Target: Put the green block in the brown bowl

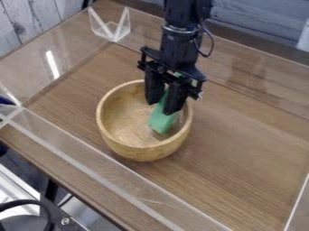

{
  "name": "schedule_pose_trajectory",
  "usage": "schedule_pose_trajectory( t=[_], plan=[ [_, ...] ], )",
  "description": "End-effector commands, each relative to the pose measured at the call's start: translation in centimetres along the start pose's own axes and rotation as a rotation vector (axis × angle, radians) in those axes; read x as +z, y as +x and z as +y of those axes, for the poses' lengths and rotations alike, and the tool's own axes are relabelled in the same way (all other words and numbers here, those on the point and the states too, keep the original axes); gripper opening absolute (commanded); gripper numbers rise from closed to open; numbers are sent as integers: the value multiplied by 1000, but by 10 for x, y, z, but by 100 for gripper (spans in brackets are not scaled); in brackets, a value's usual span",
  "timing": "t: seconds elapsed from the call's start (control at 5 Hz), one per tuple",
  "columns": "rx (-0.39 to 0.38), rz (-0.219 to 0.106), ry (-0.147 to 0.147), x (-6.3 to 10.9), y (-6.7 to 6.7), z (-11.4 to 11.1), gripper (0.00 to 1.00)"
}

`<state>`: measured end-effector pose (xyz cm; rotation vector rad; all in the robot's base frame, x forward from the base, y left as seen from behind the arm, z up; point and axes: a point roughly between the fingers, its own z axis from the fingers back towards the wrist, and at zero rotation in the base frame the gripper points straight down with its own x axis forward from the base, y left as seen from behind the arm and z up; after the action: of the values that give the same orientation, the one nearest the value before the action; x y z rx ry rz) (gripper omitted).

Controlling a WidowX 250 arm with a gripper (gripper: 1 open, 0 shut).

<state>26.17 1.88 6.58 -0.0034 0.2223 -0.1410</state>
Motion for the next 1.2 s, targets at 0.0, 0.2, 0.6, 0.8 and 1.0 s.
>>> schedule_pose_trajectory(
  t=[0.0, 0.2, 0.6, 0.8, 1.0],
  plan=[
    [2, -36, 8, 9, 3, 2, 0],
    [3, -37, 5, 9, 3, 2, 0],
    [19, -55, -8, 20, -1, 5, 100],
    [25, -85, -7, 34, -5, 6, 100],
    [39, -158, -4, 58, -11, 8, 100]
  ],
)
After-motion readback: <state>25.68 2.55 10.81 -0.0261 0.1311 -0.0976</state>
